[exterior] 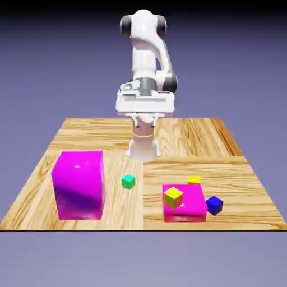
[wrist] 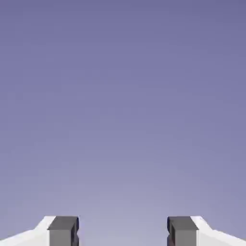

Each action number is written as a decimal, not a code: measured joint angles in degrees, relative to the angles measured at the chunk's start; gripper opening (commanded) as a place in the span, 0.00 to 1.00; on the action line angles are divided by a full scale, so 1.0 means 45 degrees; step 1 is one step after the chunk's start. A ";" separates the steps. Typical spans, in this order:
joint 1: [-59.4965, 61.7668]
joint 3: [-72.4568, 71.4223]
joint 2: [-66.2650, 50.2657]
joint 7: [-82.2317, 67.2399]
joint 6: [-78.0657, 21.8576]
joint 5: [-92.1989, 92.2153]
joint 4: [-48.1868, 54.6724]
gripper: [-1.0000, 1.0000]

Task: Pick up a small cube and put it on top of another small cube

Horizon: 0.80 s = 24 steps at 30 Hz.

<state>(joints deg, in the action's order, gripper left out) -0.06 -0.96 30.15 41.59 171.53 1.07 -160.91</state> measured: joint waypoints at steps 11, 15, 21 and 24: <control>0.4581 -0.2062 -0.4988 0.1794 -0.4025 0.1731 -0.1126 0.50; 0.5869 -0.2389 -0.5705 0.2715 -0.4432 0.1906 -0.1532 0.50; 0.5861 -0.2223 -0.8471 0.3156 -0.1836 0.1208 -0.1369 0.50; 0.5860 -0.2160 -0.9523 0.3324 -0.0848 0.0943 -0.1308 0.00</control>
<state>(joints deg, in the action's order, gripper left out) 26.31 -10.67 -12.70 56.54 167.71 5.31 -166.80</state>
